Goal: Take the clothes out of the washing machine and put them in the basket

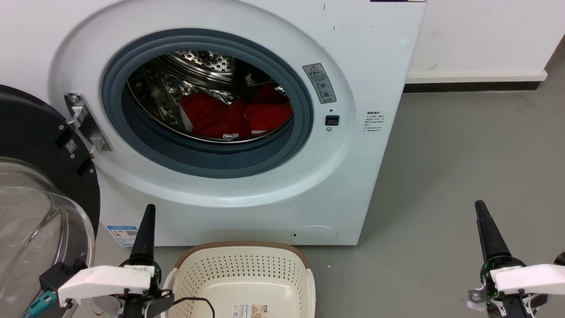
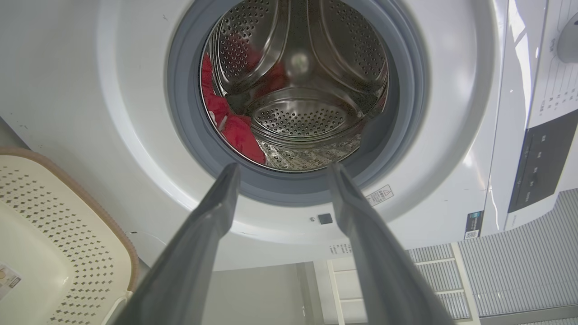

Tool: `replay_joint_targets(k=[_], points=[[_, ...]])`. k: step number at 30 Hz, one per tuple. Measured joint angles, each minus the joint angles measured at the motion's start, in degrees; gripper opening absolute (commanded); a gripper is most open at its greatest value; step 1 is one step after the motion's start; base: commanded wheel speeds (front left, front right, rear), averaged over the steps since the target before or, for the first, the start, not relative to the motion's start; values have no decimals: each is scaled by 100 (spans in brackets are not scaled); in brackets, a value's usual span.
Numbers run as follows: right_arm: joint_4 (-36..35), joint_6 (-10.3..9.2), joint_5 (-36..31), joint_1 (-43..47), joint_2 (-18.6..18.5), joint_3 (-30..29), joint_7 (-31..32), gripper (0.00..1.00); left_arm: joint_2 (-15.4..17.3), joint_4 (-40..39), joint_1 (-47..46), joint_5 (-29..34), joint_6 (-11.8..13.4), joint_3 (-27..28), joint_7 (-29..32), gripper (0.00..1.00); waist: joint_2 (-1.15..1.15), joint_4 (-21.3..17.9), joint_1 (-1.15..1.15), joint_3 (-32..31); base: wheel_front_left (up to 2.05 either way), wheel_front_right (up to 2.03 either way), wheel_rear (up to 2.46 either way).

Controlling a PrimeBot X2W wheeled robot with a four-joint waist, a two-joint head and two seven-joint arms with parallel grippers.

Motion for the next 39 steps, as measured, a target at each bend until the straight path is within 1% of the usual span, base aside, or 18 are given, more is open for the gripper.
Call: replay_joint_targets(k=[3, 4, 12, 25, 34, 39], points=[[-127, 1, -470, 4, 0, 32, -71, 100, 0, -99, 32, 397, 97, -71, -65, 100, 0, -2, 0, 6, 0, 0, 0], [-237, 1, -940, 37, -1, 71, -152, 100, -1, -188, 78, 783, 160, -155, -134, 100, 0, -2, 0, 14, 0, 0, 0], [-483, 1, -2080, 144, -1, 192, -318, 100, 0, -372, 106, 1712, 350, -322, -309, 100, 0, -6, 0, 25, 0, 0, 0], [-764, 1, -3544, 321, -2, 296, -576, 100, 10, -612, 204, 2894, 553, -521, -563, 100, 0, -19, 0, 28, 0, 0, 0], [-939, 1, -4475, 453, -2, 358, -753, 100, 21, -746, 289, 3590, 578, -622, -743, 100, 0, -20, 0, 23, 0, 0, 0], [-1023, 1, -4834, 477, -2, 358, -840, 100, 20, -754, 340, 3906, 583, -653, -826, 100, 0, -24, 0, 14, 0, 0, 0]])
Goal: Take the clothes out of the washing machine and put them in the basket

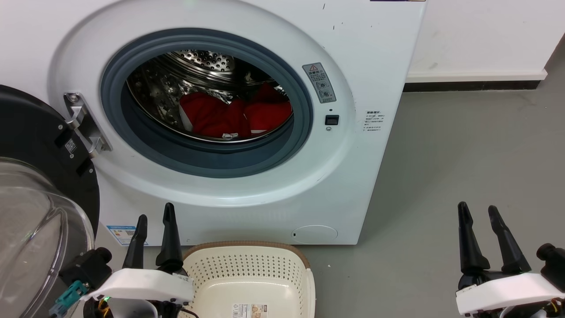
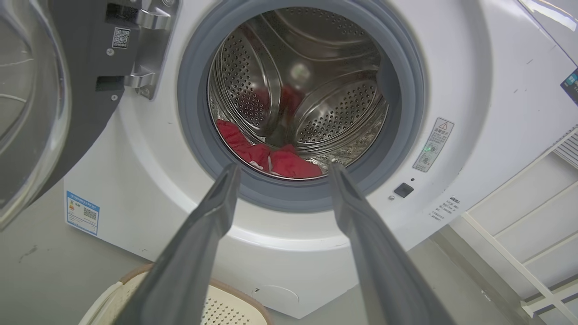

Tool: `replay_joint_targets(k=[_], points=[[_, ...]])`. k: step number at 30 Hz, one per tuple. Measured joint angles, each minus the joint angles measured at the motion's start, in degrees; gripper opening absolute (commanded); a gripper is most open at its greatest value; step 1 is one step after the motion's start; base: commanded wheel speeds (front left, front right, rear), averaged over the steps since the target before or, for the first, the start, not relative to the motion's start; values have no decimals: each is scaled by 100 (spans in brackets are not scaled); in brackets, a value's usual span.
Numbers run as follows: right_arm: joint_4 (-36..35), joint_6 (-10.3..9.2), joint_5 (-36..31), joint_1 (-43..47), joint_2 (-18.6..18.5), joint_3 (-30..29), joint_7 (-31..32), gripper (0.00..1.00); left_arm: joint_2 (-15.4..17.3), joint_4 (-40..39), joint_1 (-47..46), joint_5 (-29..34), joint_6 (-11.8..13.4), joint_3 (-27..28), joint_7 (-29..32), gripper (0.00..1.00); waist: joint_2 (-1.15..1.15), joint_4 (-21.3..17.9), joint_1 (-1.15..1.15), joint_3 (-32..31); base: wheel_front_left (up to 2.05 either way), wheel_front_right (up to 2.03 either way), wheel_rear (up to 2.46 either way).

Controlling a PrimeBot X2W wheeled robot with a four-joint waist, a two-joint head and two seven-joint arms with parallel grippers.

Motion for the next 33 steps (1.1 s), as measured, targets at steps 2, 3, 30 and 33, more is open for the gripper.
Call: replay_joint_targets(k=[2, 3, 30, 33], points=[[-46, 0, -133, 19, -1, 9, -23, 100, -1, -13, 5, 134, 20, -8, -30, 100, 0, -1, 0, -3, 0, 0, 0], [-62, 0, -174, 30, 0, 7, -44, 100, 0, -21, 15, 190, 20, -9, -38, 100, 0, -1, 0, -4, 0, 0, 0], [-595, 0, -1293, 254, -4, -18, -421, 100, -9, -170, 205, 1678, 122, -118, -432, 100, 0, 4, 0, 26, 0, 0, 0], [-624, 0, -1444, 293, -4, -23, -465, 100, -9, -192, 209, 1823, 130, -151, -459, 100, 0, 3, 0, 27, 0, 0, 0]])
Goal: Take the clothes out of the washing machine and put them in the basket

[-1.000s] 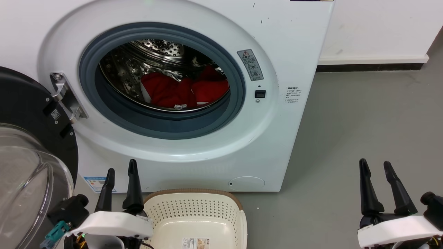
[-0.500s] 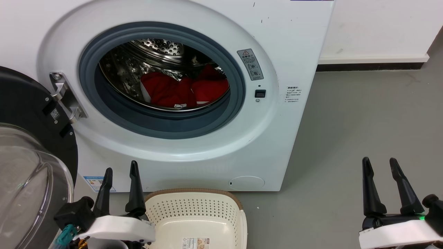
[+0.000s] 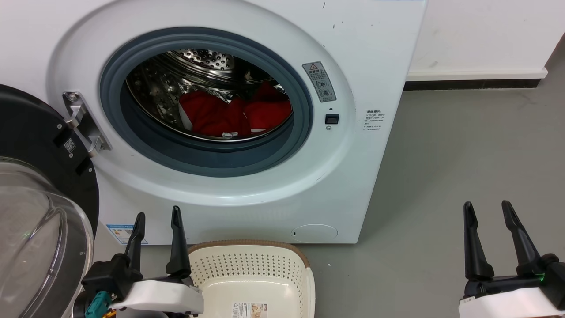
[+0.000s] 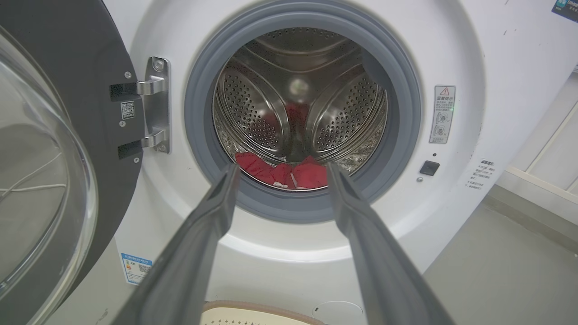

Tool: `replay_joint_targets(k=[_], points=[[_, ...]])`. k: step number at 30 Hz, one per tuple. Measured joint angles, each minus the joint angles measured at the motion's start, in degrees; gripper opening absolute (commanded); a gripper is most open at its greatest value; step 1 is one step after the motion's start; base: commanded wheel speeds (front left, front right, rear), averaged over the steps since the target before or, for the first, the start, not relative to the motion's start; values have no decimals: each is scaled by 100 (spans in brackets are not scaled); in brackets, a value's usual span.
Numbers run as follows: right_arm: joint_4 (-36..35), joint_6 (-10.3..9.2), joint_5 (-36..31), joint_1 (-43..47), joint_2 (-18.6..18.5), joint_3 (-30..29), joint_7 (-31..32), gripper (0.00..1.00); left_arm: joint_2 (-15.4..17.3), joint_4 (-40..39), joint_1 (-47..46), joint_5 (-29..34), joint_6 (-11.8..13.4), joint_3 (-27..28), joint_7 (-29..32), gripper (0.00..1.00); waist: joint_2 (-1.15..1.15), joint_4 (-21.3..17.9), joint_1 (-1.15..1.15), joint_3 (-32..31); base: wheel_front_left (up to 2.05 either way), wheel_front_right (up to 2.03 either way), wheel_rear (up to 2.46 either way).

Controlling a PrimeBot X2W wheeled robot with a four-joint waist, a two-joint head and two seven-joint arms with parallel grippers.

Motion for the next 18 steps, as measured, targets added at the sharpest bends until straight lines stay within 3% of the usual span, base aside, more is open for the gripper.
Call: replay_joint_targets(k=[18], points=[[-167, 1, -636, 136, -2, 5, -201, 100, 0, -69, 96, 795, 94, -87, -201, 100, 0, 15, 0, 11, 0, 0, 0]])
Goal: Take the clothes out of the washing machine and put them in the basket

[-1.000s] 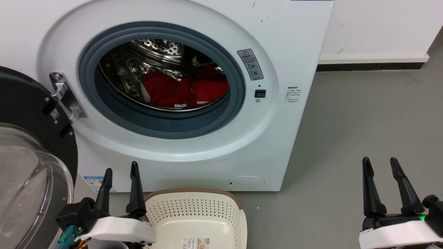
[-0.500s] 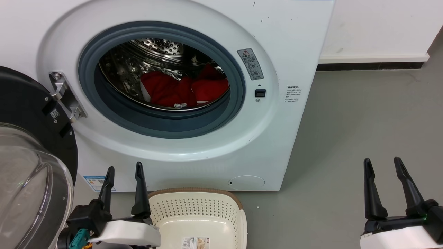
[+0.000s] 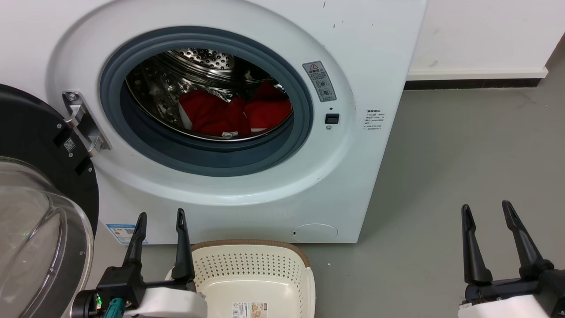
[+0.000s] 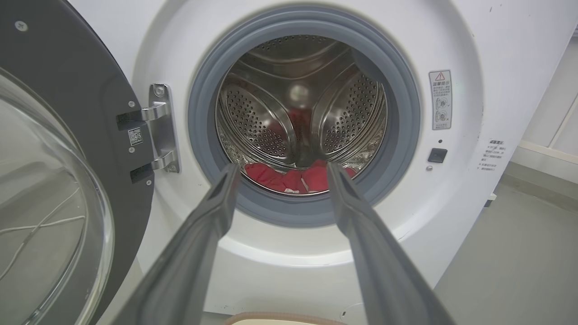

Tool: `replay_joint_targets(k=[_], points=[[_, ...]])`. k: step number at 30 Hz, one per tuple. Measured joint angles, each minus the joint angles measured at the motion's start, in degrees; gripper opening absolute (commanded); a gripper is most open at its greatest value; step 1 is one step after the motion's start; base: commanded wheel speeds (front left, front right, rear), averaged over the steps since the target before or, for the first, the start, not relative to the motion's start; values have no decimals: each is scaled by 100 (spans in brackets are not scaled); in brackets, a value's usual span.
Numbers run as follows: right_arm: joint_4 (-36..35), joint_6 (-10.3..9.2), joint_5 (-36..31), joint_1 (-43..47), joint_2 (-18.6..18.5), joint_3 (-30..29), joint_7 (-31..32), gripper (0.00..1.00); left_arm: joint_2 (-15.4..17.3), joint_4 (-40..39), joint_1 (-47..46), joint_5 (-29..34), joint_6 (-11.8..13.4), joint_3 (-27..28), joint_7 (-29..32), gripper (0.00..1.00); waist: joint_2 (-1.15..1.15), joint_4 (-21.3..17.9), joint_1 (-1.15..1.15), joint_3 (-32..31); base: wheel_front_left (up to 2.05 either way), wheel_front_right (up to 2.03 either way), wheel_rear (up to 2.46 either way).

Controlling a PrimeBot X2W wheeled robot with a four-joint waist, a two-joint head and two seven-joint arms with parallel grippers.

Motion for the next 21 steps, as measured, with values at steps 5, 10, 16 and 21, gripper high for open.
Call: replay_joint_targets(k=[5, 10, 16, 21], points=[[-31, 0, -156, 11, -1, 3, -54, 100, 1, -4, 31, 193, 34, -11, -57, 100, 0, -13, 0, 5, 0, 0, 0], [-46, 0, -266, 46, -2, 8, -108, 100, 1, -5, 51, 387, 54, -22, -111, 100, 0, -22, 0, 3, 0, 0, 0], [-43, 0, -325, 73, -3, 22, -145, 100, 1, -5, 81, 528, 75, -43, -143, 100, 0, -35, 0, 1, 0, 0, 0], [16, 0, -256, 101, -3, 22, -146, 100, 1, 31, 82, 489, 88, -36, -149, 100, 0, -41, 0, 1, 0, 0, 0]])
